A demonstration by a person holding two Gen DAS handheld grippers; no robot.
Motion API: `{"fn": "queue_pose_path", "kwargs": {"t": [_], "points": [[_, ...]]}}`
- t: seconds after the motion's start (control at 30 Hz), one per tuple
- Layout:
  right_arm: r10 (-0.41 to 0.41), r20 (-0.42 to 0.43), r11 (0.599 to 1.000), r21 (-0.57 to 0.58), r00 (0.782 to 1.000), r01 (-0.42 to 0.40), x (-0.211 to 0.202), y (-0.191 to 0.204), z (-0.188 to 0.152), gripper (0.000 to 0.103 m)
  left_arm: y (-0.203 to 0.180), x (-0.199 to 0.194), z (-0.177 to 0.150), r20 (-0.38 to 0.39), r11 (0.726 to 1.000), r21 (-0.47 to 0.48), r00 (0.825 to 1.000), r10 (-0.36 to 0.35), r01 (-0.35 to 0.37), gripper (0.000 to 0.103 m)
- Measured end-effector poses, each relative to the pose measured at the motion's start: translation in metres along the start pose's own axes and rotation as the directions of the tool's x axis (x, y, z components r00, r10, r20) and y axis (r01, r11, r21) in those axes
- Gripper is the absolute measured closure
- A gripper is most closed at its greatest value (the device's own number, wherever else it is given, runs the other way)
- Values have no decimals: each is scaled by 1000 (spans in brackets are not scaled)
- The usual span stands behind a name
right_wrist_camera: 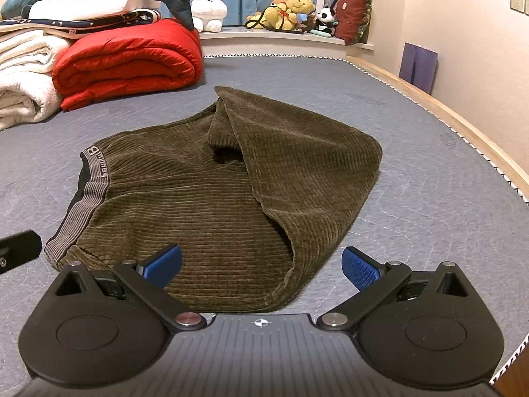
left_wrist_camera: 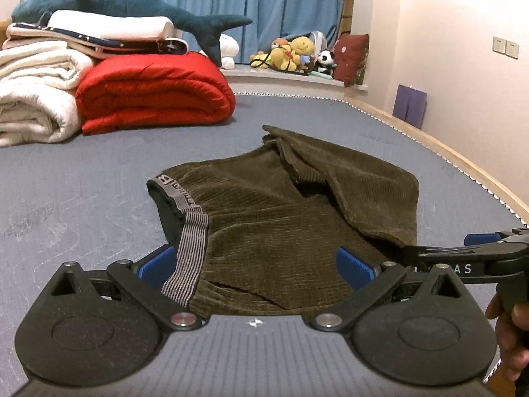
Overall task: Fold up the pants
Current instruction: 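Move both grippers toward the corduroy pants lying on the mattress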
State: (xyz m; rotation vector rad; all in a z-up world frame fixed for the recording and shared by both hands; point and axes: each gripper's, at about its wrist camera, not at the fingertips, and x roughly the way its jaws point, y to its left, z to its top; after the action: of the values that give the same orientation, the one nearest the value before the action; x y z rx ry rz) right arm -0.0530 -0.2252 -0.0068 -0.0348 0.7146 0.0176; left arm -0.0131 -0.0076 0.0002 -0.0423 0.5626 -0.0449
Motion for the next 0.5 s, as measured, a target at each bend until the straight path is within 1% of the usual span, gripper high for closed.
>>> {"fn": "queue_pose_path", "kwargs": {"t": [0.13, 0.37, 0.5], "points": [[2, -1, 1000, 0, 1000, -2, 0, -1, 0, 1, 2, 0, 1, -7, 1000, -11, 1000, -19, 19, 1], [2, -1, 1000, 0, 1000, -2, 0, 0, 0, 1, 1, -3, 2, -2, 998, 6, 998, -70, 70, 4], [3, -1, 1000, -1, 1000, -3, 0, 0, 0, 1, 0, -4, 1, -6, 995, 5, 995, -95, 95, 8]]}}
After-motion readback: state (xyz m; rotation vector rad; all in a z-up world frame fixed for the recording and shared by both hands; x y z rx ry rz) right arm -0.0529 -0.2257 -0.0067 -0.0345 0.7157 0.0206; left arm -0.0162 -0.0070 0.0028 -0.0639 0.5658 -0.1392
